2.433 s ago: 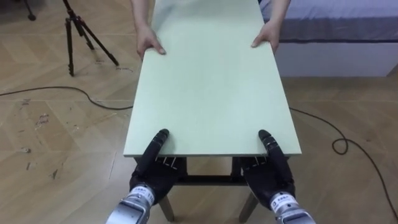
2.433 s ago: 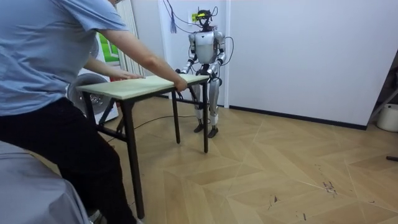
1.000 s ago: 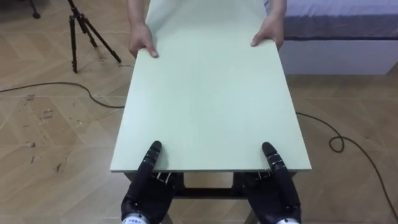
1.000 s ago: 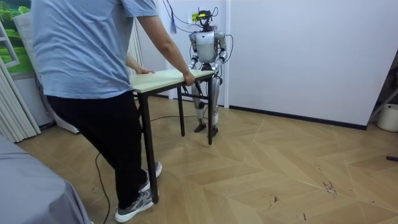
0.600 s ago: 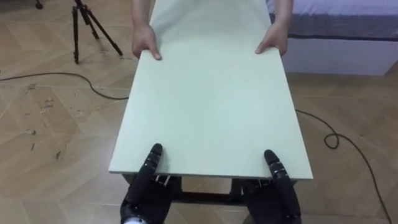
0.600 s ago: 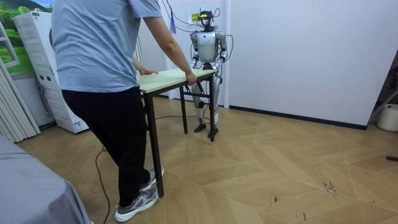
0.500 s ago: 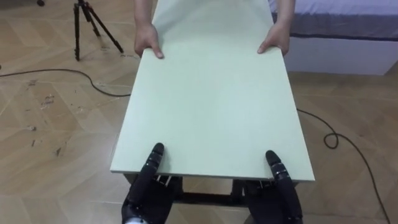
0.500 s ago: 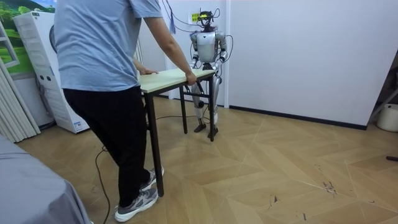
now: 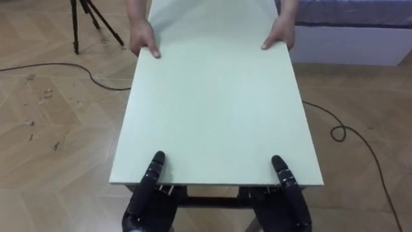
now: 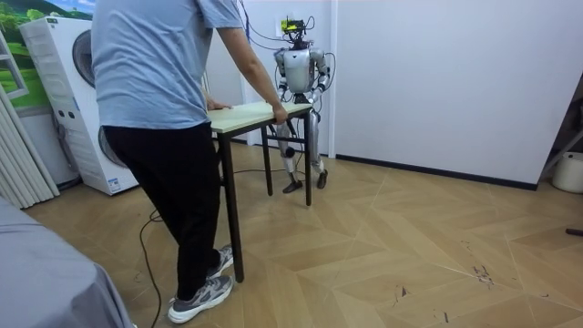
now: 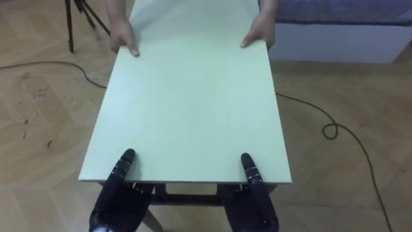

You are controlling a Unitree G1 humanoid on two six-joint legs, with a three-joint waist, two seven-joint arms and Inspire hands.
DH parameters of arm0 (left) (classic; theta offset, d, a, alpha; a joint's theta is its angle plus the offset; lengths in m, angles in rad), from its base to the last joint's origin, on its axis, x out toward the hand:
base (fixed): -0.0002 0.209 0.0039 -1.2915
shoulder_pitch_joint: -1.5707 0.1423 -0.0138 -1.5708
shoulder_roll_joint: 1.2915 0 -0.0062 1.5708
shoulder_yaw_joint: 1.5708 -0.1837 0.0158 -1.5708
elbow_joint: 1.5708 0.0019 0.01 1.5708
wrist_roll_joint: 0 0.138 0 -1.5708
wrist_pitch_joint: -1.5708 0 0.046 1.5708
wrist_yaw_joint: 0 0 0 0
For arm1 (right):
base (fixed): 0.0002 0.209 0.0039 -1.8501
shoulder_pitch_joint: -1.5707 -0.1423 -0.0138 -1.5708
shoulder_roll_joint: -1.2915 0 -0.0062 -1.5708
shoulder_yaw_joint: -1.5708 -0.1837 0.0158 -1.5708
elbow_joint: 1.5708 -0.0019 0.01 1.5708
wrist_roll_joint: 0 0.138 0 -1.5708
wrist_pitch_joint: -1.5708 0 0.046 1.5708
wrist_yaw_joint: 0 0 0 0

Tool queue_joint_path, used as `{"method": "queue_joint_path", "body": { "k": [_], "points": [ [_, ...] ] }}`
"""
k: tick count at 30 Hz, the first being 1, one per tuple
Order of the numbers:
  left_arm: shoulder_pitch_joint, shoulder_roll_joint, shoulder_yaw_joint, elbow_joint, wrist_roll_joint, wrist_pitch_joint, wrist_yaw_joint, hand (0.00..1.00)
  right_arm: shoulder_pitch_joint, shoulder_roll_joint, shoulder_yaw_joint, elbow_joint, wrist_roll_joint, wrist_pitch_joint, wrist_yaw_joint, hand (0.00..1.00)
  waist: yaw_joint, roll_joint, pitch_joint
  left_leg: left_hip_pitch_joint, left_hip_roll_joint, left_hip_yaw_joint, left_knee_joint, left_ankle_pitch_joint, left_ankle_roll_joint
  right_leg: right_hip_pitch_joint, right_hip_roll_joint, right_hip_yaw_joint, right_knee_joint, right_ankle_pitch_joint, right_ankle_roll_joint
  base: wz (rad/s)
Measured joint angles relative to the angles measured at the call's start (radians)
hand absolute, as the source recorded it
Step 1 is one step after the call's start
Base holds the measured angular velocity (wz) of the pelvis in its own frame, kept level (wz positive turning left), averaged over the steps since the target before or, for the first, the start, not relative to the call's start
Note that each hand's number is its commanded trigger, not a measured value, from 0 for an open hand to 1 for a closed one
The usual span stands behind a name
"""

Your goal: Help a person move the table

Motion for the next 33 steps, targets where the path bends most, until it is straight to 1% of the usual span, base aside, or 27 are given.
{"method": "queue_joint_path", "body": {
  "k": [1,2,3,4,6,7,8,9,11,13,14,15,16,17,18,19,20,21,23,24,26,27,28,29,30,31,33],
  "points": [
    [-0.012,-0.001,0.002,0.002,0.000,0.000,-0.002,1.00,-0.010,0.003,-0.007,-0.001,-0.005,0.001,0.001,1.00,0.004,0.008,0.0025,0.003,0.009,0.010,-0.029,-0.023,0.004,-0.020,0.002,-0.005,0.007,0.006,-0.005,0.09],
    [-0.036,-0.001,0.005,0.009,-0.002,0.000,-0.002,1.00,-0.037,0.006,-0.019,0.004,-0.008,0.006,0.001,1.00,0.015,0.022,0.0075,0.019,0.017,0.034,-0.106,-0.071,0.006,-0.062,0.002,-0.006,0.042,0.014,-0.013,-0.05],
    [-0.071,-0.002,0.002,0.026,-0.007,0.000,-0.002,1.00,-0.056,0.006,-0.032,0.009,-0.004,0.007,0.001,1.00,0.012,0.026,0.0074,0.020,0.016,0.052,-0.153,-0.101,0.021,-0.094,-0.002,-0.008,0.055,0.020,-0.011,0.00],
    [-0.085,-0.002,0.001,0.037,-0.008,0.000,-0.002,1.00,-0.068,0.008,-0.041,0.019,-0.004,0.014,0.001,1.00,0.012,0.026,0.0074,0.013,0.013,0.054,-0.160,-0.109,0.035,-0.107,-0.007,-0.012,0.060,0.029,-0.012,0.09],
    [-0.128,-0.015,-0.001,0.088,-0.019,-0.001,-0.002,1.00,-0.088,0.011,-0.074,0.042,-0.014,0.043,0.001,1.00,0.004,0.023,0.0051,-0.019,-0.020,0.051,-0.146,-0.093,0.072,-0.121,-0.038,-0.008,0.054,0.064,-0.002,0.10],
    [-0.130,-0.020,-0.001,0.096,-0.020,-0.001,-0.002,1.00,-0.087,0.011,-0.080,0.044,-0.019,0.046,0.001,1.00,0.005,0.023,0.0045,-0.019,-0.028,0.054,-0.150,-0.088,0.079,-0.120,-0.044,-0.006,0.048,0.074,0.001,0.05],
    [-0.125,-0.025,-0.002,0.104,-0.020,0.000,-0.002,1.00,-0.082,0.012,-0.086,0.048,-0.024,0.054,0.001,1.00,0.005,0.018,0.0021,-0.019,-0.047,0.060,-0.161,-0.075,0.090,-0.120,-0.059,0.005,0.042,0.089,0.007,0.00],
    [-0.111,-0.026,-0.002,0.107,-0.020,0.003,-0.002,1.00,-0.067,0.014,-0.095,0.049,-0.042,0.066,0.001,1.00,0.001,0.016,-0.0044,-0.017,-0.059,0.068,-0.167,-0.068,0.097,-0.116,-0.069,0.013,0.034,0.098,0.015,0.00],
    [-0.085,-0.025,-0.002,0.107,-0.017,0.010,-0.007,1.00,-0.037,0.015,-0.096,0.049,-0.051,0.075,0.005,1.00,-0.005,0.010,-0.0119,-0.012,-0.076,0.076,-0.172,-0.057,0.110,-0.108,-0.086,0.013,0.027,0.103,0.029,0.07],
    [-0.066,-0.025,-0.008,0.107,-0.015,0.016,-0.009,1.00,-0.012,0.015,-0.096,0.048,-0.050,0.075,0.011,1.00,-0.018,0.003,-0.0156,-0.009,-0.098,0.077,-0.178,-0.041,0.124,-0.103,-0.108,0.014,0.026,0.119,0.044,0.19],
    [-0.056,-0.025,-0.012,0.107,-0.015,0.017,-0.010,1.00,-0.004,0.013,-0.098,0.048,-0.052,0.076,0.012,1.00,-0.028,-0.001,-0.0162,-0.012,-0.114,0.077,-0.186,-0.026,0.135,-0.102,-0.120,0.022,0.012,0.141,0.051,0.16],
    [-0.056,-0.025,-0.014,0.107,-0.015,0.018,-0.010,1.00,-0.003,0.010,-0.101,0.048,-0.051,0.079,0.013,1.00,-0.031,-0.006,-0.0163,-0.019,-0.129,0.080,-0.200,-0.006,0.149,-0.104,-0.128,0.039,-0.012,0.170,0.077,0.14],
    [-0.058,-0.025,-0.015,0.107,-0.015,0.018,-0.010,1.00,-0.004,0.011,-0.104,0.047,-0.051,0.083,0.013,1.00,-0.036,-0.004,-0.0176,-0.031,-0.132,0.080,-0.205,0.004,0.156,-0.107,-0.130,0.047,-0.023,0.188,0.109,0.35],
    [-0.070,-0.021,-0.018,0.107,-0.015,0.017,-0.010,1.00,-0.003,0.016,-0.107,0.047,-0.047,0.082,0.013,1.00,-0.061,-0.003,-0.0169,-0.053,-0.126,0.106,-0.210,0.025,0.168,-0.124,-0.146,0.073,0.042,0.173,0.151,0.88],
    [-0.086,-0.019,-0.023,0.111,0.006,0.024,-0.009,1.00,0.014,0.024,-0.116,0.046,-0.044,0.080,0.025,1.00,-0.082,-0.013,-0.0168,-0.061,-0.124,0.150,-0.231,0.050,0.177,-0.141,-0.185,0.095,0.191,0.095,0.151,1.03],
    [-0.092,-0.020,-0.023,0.111,0.024,0.031,-0.009,1.00,0.027,0.029,-0.123,0.046,-0.042,0.080,0.034,1.00,-0.081,-0.021,-0.0188,-0.059,-0.125,0.181,-0.250,0.064,0.181,-0.147,-0.204,0.099,0.273,0.053,0.151,0.86],
    [-0.097,-0.020,-0.023,0.110,0.048,0.037,-0.011,1.00,0.040,0.033,-0.128,0.046,-0.032,0.082,0.044,1.00,-0.071,-0.034,-0.0209,-0.055,-0.126,0.237,-0.290,0.092,0.188,-0.148,-0.226,0.121,0.425,-0.010,0.160,0.27],
    [-0.095,-0.019,-0.018,0.105,0.052,0.038,-0.014,1.00,0.041,0.033,-0.123,0.044,-0.028,0.083,0.045,1.00,-0.061,-0.044,-0.0206,-0.045,-0.131,0.289,-0.326,0.114,0.194,-0.123,-0.231,0.159,0.535,-0.045,0.166,0.00],
    [-0.084,-0.020,-0.003,0.088,0.052,0.042,-0.021,1.00,0.040,0.027,-0.106,0.029,-0.020,0.078,0.044,1.00,-0.030,-0.061,-0.0167,-0.055,-0.145,0.329,-0.337,0.127,0.202,-0.045,-0.253,0.185,0.616,-0.059,0.167,-0.50],
    [-0.073,-0.020,0.006,0.081,0.053,0.042,-0.028,1.00,0.038,0.019,-0.087,0.026,-0.012,0.068,0.042,1.00,-0.015,-0.073,-0.0171,-0.068,-0.151,0.349,-0.331,0.129,0.203,0.023,-0.277,0.182,0.614,-0.058,0.170,-0.55],
    [-0.072,-0.020,0.015,0.073,0.053,0.042,-0.030,1.00,0.027,0.013,-0.065,0.026,-0.010,0.049,0.039,1.00,-0.008,-0.088,-0.0126,-0.102,-0.152,0.350,-0.304,0.132,0.204,0.102,-0.289,0.167,0.562,-0.049,0.181,-0.20],
    [-0.071,-0.021,0.017,0.068,0.053,0.042,-0.030,1.00,0.019,0.007,-0.058,0.026,-0.007,0.043,0.039,1.00,-0.009,-0.088,-0.0085,-0.127,-0.143,0.343,-0.288,0.143,0.204,0.100,-0.273,0.147,0.526,-0.064,0.200,0.00],
    [-0.067,-0.021,0.016,0.064,0.053,0.042,-0.030,1.00,0.020,0.005,-0.058,0.026,-0.007,0.043,0.040,1.00,-0.010,-0.089,-0.0077,-0.139,-0.143,0.334,-0.289,0.152,0.205,0.094,-0.264,0.147,0.513,-0.064,0.199,0.00],
    [-0.059,-0.018,0.017,0.051,0.056,0.042,-0.030,1.00,0.020,0.006,-0.057,0.025,-0.007,0.044,0.051,1.00,-0.010,-0.083,-0.0090,-0.164,-0.127,0.322,-0.291,0.164,0.206,0.089,-0.237,0.147,0.481,-0.071,0.209,0.05],
    [-0.058,-0.012,0.017,0.040,0.059,0.041,-0.033,1.00,0.020,0.007,-0.057,0.024,-0.007,0.045,0.060,1.00,-0.009,-0.087,-0.0098,-0.195,-0.115,0.327,-0.291,0.173,0.214,0.094,-0.221,0.151,0.445,-0.094,0.229,0.06],
    [-0.061,-0.010,0.017,0.035,0.059,0.041,-0.033,1.00,0.019,0.008,-0.057,0.019,-0.006,0.046,0.060,1.00,-0.010,-0.090,-0.0095,-0.213,-0.113,0.331,-0.285,0.176,0.219,0.092,-0.221,0.150,0.437,-0.114,0.230,0.09],
    [-0.080,0.004,0.015,0.010,0.064,0.038,-0.034,1.00,0.011,0.012,-0.055,-0.008,-0.001,0.046,0.055,1.00,-0.008,-0.127,-0.0092,-0.278,-0.118,0.392,-0.262,0.192,0.245,0.087,-0.236,0.148,0.420,-0.205,0.226,0.15]
  ]
}}
